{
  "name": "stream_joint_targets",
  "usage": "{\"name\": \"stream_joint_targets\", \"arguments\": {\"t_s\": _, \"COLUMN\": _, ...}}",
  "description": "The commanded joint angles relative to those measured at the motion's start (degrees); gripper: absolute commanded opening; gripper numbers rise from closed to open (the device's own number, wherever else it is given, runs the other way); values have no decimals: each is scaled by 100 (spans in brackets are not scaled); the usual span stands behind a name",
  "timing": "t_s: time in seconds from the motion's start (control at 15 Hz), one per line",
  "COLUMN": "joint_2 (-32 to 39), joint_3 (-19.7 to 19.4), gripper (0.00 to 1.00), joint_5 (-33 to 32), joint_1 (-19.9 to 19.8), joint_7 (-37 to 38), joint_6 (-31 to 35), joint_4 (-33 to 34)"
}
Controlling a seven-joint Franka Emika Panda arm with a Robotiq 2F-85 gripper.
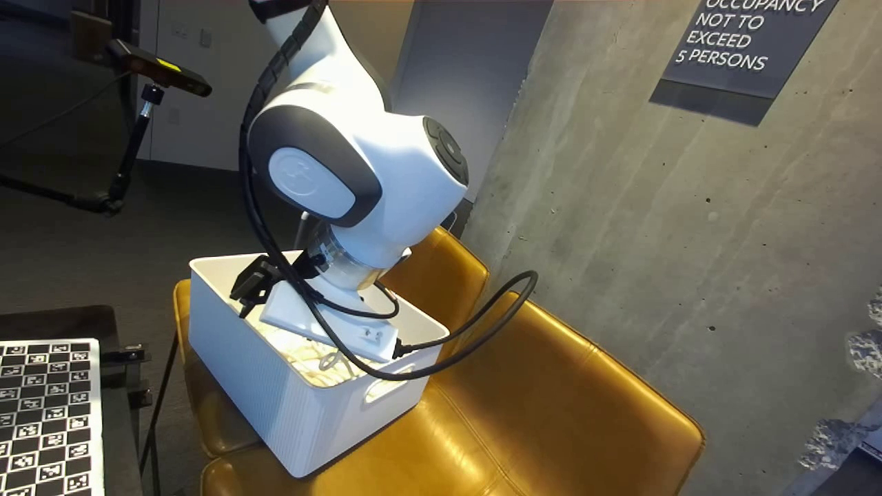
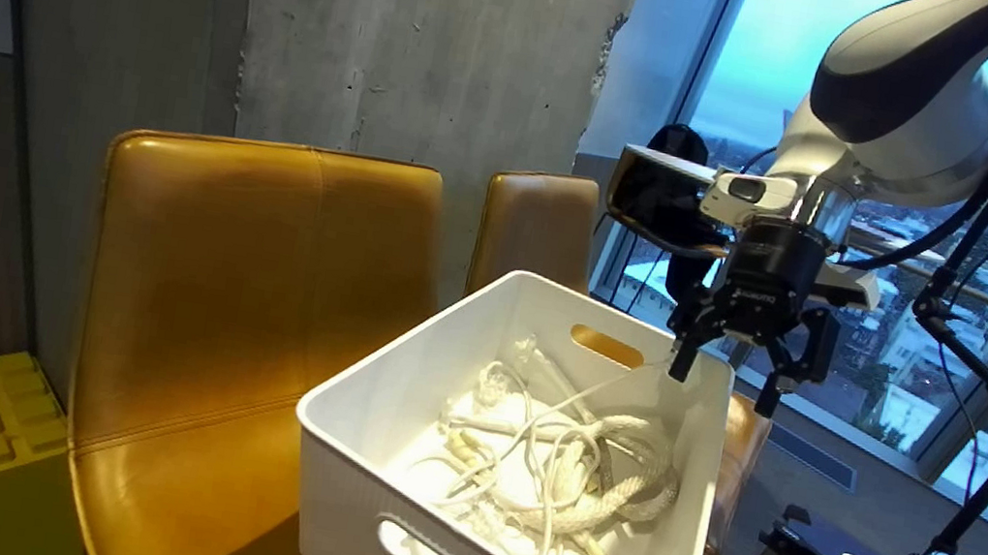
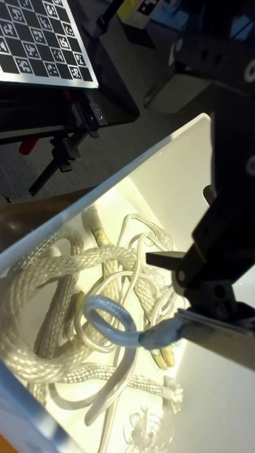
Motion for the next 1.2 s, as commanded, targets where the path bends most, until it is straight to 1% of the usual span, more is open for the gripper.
{"name": "stream_joint_targets", "arguments": {"t_s": 0.0, "joint_2": -76, "joint_3": 3, "gripper": 100, "joint_5": 90, "joint_1": 7, "joint_7": 36, "joint_6": 136, "joint_4": -71}}
{"name": "stream_joint_targets", "arguments": {"t_s": 0.4, "joint_2": 59, "joint_3": -122, "gripper": 100, "joint_5": -52, "joint_1": -112, "joint_7": 17, "joint_6": 100, "joint_4": -53}}
{"name": "stream_joint_targets", "arguments": {"t_s": 1.13, "joint_2": 38, "joint_3": -289, "gripper": 100, "joint_5": -160, "joint_1": -293, "joint_7": 32, "joint_6": -14, "joint_4": 99}}
